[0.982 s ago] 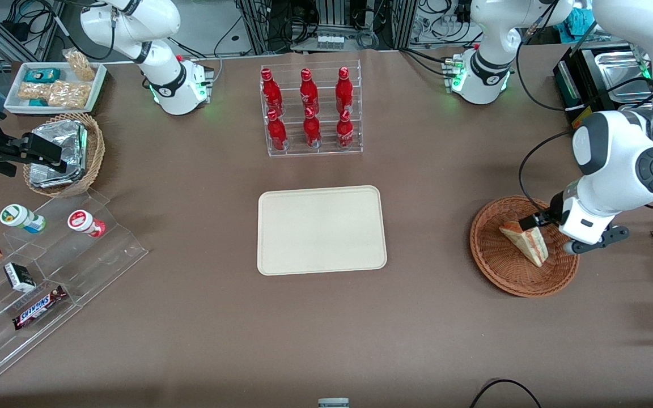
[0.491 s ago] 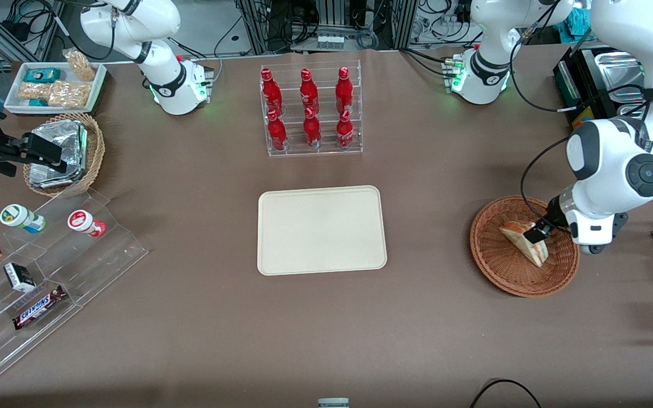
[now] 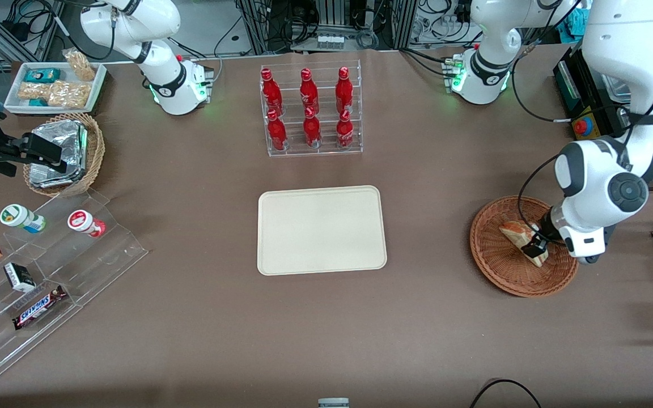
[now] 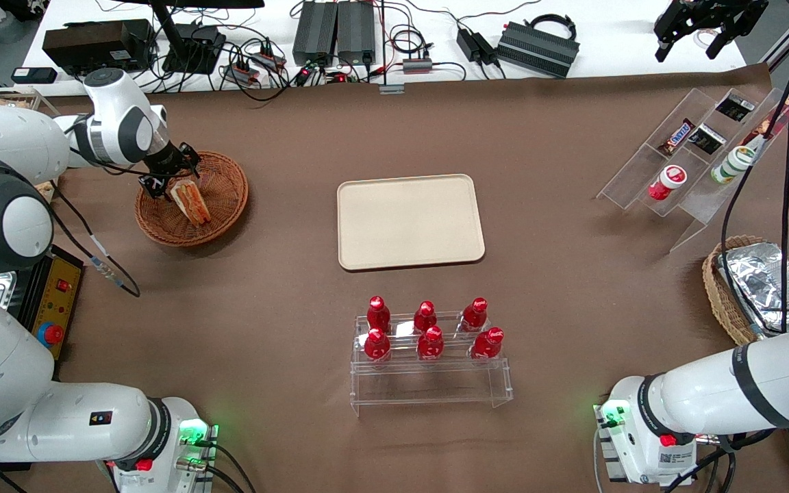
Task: Place sandwich from basket to tray
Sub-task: 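Close the left gripper on the wrapped sandwich and lift it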
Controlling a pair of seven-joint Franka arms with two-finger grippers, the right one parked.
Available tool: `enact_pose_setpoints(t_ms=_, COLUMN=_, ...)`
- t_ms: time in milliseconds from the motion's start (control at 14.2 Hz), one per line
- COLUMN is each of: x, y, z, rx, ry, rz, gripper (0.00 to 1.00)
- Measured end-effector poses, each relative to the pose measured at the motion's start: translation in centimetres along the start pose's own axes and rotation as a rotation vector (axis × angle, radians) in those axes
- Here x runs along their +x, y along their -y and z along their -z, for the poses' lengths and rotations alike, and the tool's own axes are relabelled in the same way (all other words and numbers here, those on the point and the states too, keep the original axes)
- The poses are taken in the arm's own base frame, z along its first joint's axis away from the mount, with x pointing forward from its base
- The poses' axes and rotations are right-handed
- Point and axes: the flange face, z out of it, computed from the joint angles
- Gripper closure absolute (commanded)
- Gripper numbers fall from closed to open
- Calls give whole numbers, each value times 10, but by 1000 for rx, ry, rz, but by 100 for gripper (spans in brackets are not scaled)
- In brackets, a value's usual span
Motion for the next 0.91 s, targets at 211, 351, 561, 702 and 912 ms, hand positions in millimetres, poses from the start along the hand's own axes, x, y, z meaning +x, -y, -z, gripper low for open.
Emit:
enact_pose_setpoints(t_ms=211, x=-3, y=0, z=-12, rx=22, ry=16, rz=29, gripper=91)
enact_pose_setpoints(t_ms=351, x=-8, y=0, z=-12, rx=50, ry=38, rz=27, gripper=92)
enact_pose_setpoints(t_ms=561, x=-14, y=-5, z=6, rx=86, ry=64, rz=6, gripper=94)
enact_pose_setpoints(t_ms=702, x=-26, y=-16, z=36, rx=115, ry=88, rz=-51, gripper=94)
enact_pose_setpoints(t_ms=912, x=-54, y=-42, z=82, rx=114, ry=92, rz=-223, gripper=92)
